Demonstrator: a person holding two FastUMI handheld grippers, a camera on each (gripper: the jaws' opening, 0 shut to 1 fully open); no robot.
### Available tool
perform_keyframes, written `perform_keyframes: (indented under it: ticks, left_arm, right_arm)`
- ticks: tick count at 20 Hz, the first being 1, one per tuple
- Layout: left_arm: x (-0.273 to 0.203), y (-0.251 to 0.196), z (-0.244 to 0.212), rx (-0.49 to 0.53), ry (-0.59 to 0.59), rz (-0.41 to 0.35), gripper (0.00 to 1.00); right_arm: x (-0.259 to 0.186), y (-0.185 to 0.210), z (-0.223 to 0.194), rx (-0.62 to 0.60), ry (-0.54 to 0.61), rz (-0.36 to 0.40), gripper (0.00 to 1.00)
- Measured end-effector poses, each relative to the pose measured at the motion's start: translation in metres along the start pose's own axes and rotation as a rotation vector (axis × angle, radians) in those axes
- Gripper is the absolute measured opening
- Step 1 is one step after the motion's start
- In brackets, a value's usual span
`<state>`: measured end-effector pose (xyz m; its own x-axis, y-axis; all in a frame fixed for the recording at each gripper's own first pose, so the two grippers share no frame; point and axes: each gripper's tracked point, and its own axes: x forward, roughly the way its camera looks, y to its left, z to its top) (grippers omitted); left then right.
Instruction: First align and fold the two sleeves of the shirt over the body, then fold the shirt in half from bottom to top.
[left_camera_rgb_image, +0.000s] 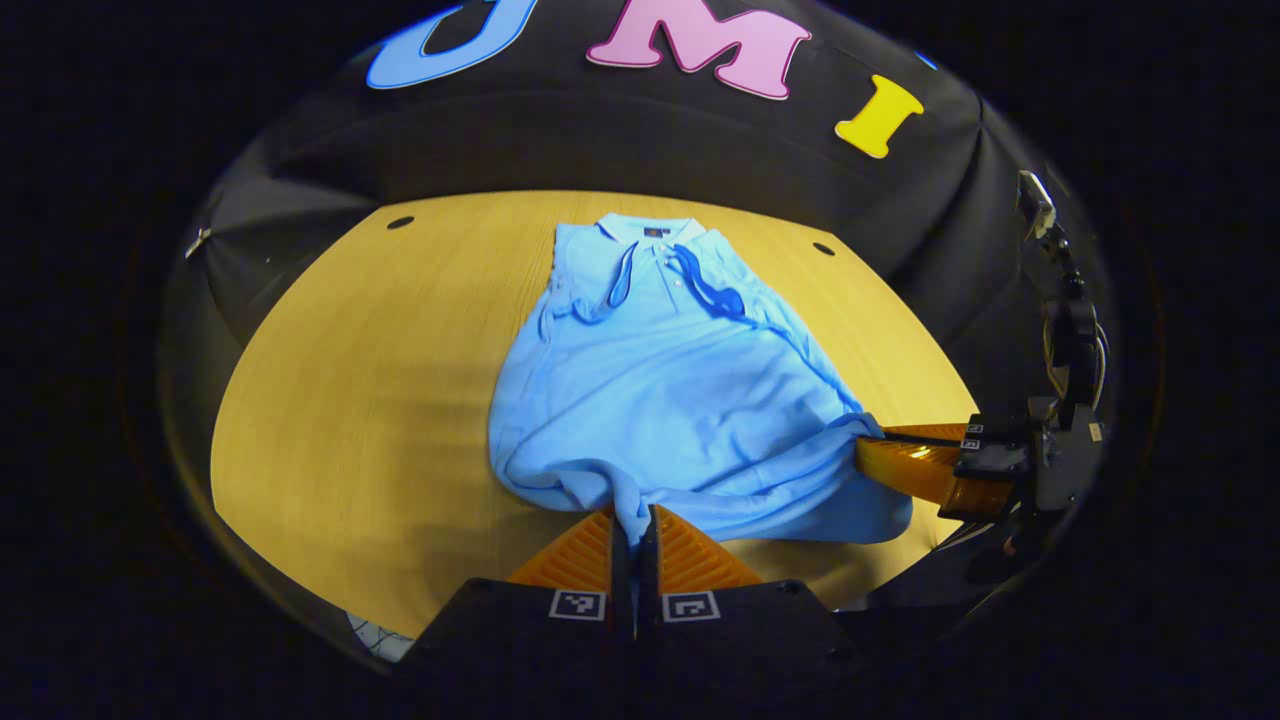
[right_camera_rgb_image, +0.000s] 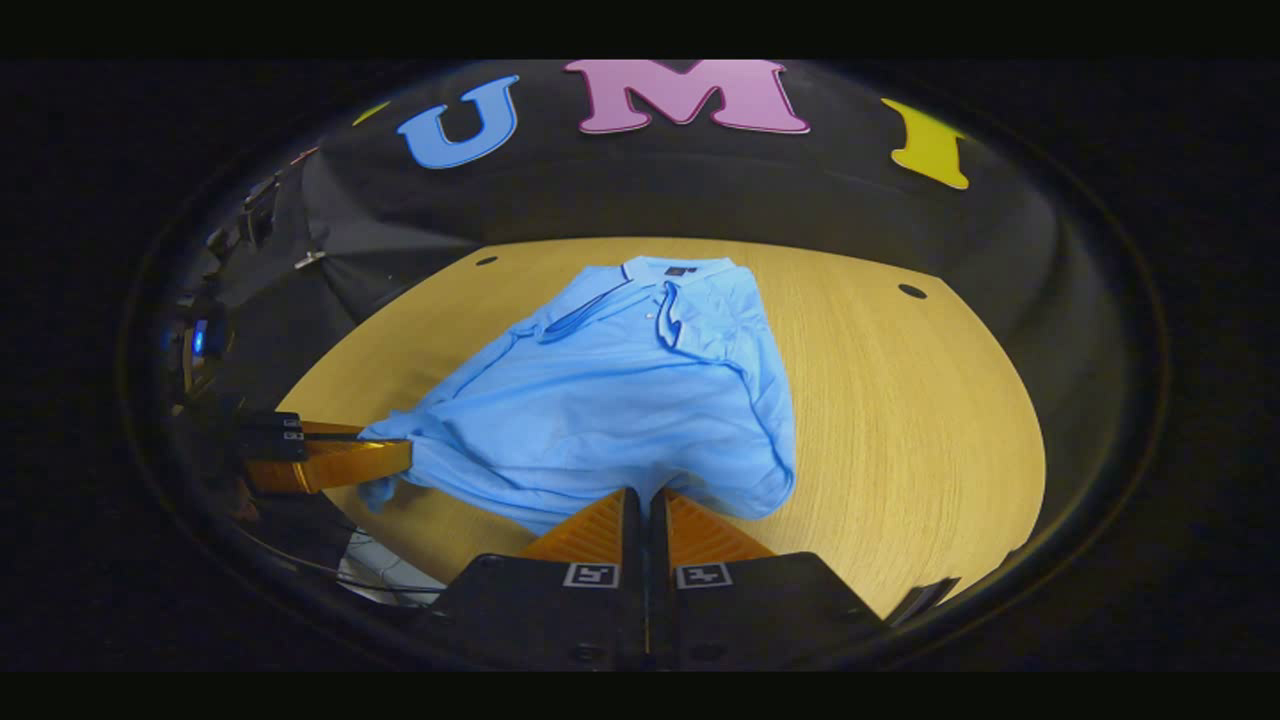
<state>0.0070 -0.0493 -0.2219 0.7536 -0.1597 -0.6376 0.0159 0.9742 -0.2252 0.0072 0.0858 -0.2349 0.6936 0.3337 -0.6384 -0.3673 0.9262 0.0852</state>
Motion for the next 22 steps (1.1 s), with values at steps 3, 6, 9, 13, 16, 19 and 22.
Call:
perform_keyframes:
  ticks: [3, 6, 9, 13, 16, 19, 22]
  left_arm:
    - [0.002, 0.002, 0.05, -0.024, -0.039, -0.011, 0.06]
    - [0.01, 0.0, 0.108, -0.029, -0.104, -0.046, 0.06]
    - [0.034, 0.01, 0.166, -0.013, -0.158, -0.044, 0.06]
    - [0.079, 0.026, 0.232, -0.078, -0.184, -0.048, 0.06]
    - [0.126, 0.049, 0.27, -0.043, -0.189, -0.013, 0.06]
    - [0.168, 0.061, 0.306, -0.004, -0.201, 0.013, 0.06]
    - [0.21, 0.075, 0.331, -0.011, -0.195, 0.031, 0.06]
  right_arm:
    - [0.009, -0.011, 0.057, 0.036, -0.067, -0.002, 0.06]
    - [0.027, -0.025, 0.118, 0.024, -0.138, -0.01, 0.06]
    - [0.056, -0.036, 0.169, 0.017, -0.192, -0.012, 0.02]
    - [0.1, -0.051, 0.231, 0.022, -0.261, -0.016, 0.06]
    - [0.137, -0.06, 0.27, 0.039, -0.293, -0.011, 0.06]
    - [0.181, -0.072, 0.3, 0.032, -0.312, -0.029, 0.06]
    - [0.221, -0.086, 0.309, 0.036, -0.293, -0.065, 0.06]
